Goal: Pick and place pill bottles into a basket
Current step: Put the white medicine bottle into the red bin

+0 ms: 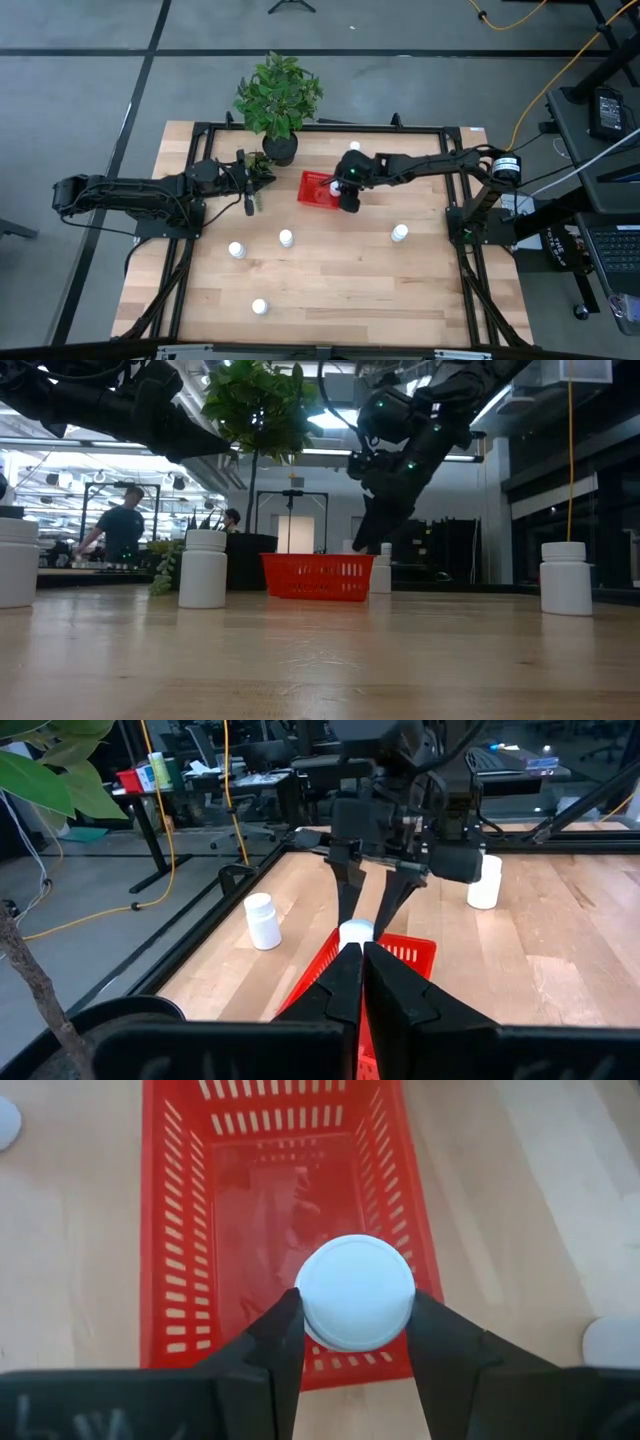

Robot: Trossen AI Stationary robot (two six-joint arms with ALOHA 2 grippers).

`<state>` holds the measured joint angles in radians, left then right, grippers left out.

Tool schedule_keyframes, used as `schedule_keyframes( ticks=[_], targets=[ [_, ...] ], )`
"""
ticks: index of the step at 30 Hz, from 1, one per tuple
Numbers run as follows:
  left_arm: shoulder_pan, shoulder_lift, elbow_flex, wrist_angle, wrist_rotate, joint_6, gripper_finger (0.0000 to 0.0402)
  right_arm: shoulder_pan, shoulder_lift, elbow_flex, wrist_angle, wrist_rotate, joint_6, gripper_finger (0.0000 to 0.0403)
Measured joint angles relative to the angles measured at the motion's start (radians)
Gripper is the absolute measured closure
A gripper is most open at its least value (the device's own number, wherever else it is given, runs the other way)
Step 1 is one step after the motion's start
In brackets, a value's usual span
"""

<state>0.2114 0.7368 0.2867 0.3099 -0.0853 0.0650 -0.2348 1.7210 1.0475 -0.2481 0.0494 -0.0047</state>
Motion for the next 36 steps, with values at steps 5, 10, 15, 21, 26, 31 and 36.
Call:
schedule_keyframes(
  ticks=[5, 10, 15, 21, 26, 31, 36],
  targets=[
    [0.0, 0.0, 0.0, 0.0, 0.0, 0.0, 0.0389, 0.0, 0.0, -0.002, 0.004, -0.001, -0.007, 0.0259],
    [0.0, 0.0, 0.0, 0.0, 0.0, 0.0, 0.0391, -0.003, 0.0, -0.002, 0.003, -0.001, -0.026, 0.0258],
    [0.0, 0.0, 0.0, 0.0, 0.0, 0.0, 0.0393, -0.005, 0.0, -0.002, 0.002, -0.001, -0.03, 0.0258],
    [0.0, 0.0, 0.0, 0.0, 0.0, 0.0, 0.0389, -0.006, 0.0, -0.002, -0.001, -0.001, -0.031, 0.0258],
    [0.0, 0.0, 0.0, 0.0, 0.0, 0.0, 0.0391, -0.006, 0.0, -0.002, -0.005, -0.001, -0.031, 0.0258],
    [0.0, 0.0, 0.0, 0.0, 0.0, 0.0, 0.0393, -0.006, 0.0, -0.003, 0.003, -0.001, -0.031, 0.0258],
    [0.0, 0.0, 0.0, 0.0, 0.0, 0.0, 0.0389, -0.006, 0.0, -0.004, 0.007, 0.0, -0.03, 0.0258]
  ],
)
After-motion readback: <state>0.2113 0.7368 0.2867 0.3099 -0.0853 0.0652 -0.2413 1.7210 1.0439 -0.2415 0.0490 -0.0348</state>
